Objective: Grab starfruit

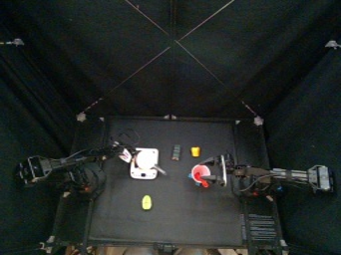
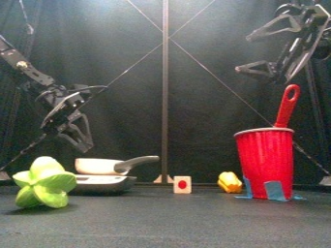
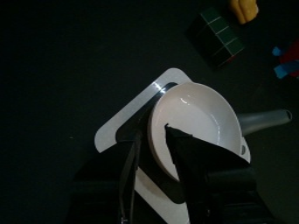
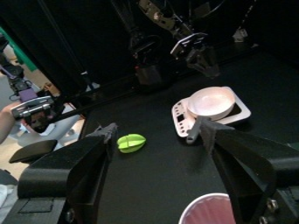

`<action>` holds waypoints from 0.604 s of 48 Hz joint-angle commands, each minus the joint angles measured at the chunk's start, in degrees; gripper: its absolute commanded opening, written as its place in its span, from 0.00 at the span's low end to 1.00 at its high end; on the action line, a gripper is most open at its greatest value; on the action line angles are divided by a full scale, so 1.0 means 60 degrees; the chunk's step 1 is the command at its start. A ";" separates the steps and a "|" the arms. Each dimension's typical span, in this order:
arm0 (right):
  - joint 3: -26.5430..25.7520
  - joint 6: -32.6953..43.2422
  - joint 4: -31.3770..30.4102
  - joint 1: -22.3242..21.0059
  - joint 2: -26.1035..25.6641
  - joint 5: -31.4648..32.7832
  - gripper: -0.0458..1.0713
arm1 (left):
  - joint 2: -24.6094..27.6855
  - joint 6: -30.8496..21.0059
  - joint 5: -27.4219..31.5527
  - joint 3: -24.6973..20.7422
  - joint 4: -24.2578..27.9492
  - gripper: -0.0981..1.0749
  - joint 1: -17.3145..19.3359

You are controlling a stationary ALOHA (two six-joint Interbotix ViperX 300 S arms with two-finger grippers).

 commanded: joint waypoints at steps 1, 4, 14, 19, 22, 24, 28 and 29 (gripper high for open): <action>-0.0088 0.0000 0.0029 -0.0029 0.0044 -0.0073 0.97 | -0.0015 0.0015 -0.0073 -0.0117 -0.0073 0.69 -0.0029; -0.0088 0.0000 0.0029 -0.0029 0.0044 -0.0073 0.97 | -0.0059 0.0015 0.0029 -0.0146 -0.0103 0.69 -0.0044; -0.0088 -0.0029 0.0029 -0.0059 0.0044 -0.0073 0.97 | -0.0542 0.0000 0.1069 -0.0645 -0.0366 0.69 -0.0791; -0.0088 -0.0029 0.0015 -0.0073 0.0044 -0.0073 0.97 | -0.0806 0.0000 0.1934 -0.1201 -0.0337 0.68 -0.1245; -0.0088 -0.0029 0.0015 -0.0088 0.0044 -0.0073 0.97 | -0.0908 -0.0015 0.2505 -0.1523 -0.0308 0.68 -0.1392; -0.0088 -0.0029 0.0029 -0.0103 0.0044 -0.0073 0.97 | -0.0981 -0.0015 0.2974 -0.1802 -0.0308 0.68 -0.1436; -0.0088 -0.0029 0.0015 -0.0132 0.0044 -0.0073 0.97 | -0.1011 -0.0029 0.3721 -0.2197 -0.0264 0.68 -0.1465; -0.0088 -0.0029 0.0029 -0.0132 0.0044 -0.0073 0.97 | -0.1011 -0.0029 0.3882 -0.2300 -0.0234 0.68 -0.1465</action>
